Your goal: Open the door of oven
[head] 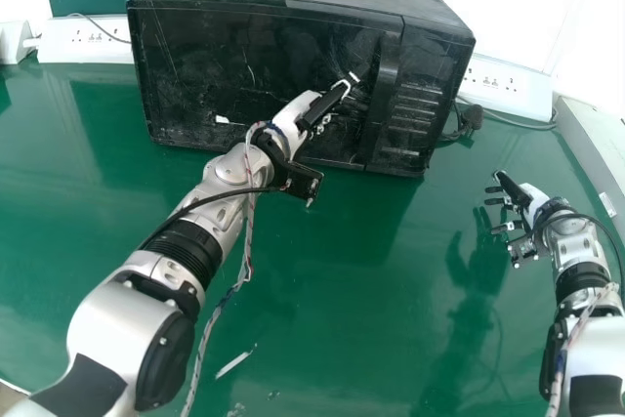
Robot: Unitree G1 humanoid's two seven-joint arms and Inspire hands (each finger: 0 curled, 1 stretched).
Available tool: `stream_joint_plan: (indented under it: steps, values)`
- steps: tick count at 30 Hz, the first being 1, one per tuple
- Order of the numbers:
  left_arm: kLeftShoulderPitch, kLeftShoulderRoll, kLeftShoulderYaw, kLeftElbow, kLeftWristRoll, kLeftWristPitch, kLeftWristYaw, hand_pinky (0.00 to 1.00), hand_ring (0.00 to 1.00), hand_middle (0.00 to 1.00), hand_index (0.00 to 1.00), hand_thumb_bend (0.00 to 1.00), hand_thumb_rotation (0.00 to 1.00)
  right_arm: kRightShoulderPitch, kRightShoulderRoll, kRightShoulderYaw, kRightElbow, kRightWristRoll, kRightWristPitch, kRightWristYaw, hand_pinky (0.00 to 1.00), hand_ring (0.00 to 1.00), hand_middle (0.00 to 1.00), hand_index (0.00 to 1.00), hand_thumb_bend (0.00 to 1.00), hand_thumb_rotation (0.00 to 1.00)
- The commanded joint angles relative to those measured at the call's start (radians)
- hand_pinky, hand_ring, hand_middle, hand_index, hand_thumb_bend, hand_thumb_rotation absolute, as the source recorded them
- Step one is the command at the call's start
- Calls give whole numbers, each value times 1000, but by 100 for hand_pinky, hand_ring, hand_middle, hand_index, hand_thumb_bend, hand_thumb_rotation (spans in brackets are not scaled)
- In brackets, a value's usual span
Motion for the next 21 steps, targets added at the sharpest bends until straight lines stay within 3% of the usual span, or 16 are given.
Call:
stream_joint_plan:
  steps: [1,6,10,14,21]
  values:
    - [-23,-21,-3,10,8,10,3,80,91,96,96,100,89,41,38,5,22,9,13,47,66,74,78,83,52,47]
    - [-23,-18,8,10,-2,18,8,80,90,95,97,100,88,41,38,13,23,1,14,37,60,72,77,83,52,50]
    - [-22,-11,0,10,8,17,21,77,88,94,96,100,89,35,38,19,24,1,27,48,65,73,78,82,48,55]
    - [-19,0,-2,10,12,10,21,76,88,91,97,100,90,32,38,6,24,14,39,55,68,76,81,84,49,50]
    - [-18,8,7,11,11,17,34,74,87,90,96,100,90,37,34,15,23,6,26,54,61,75,82,86,50,52]
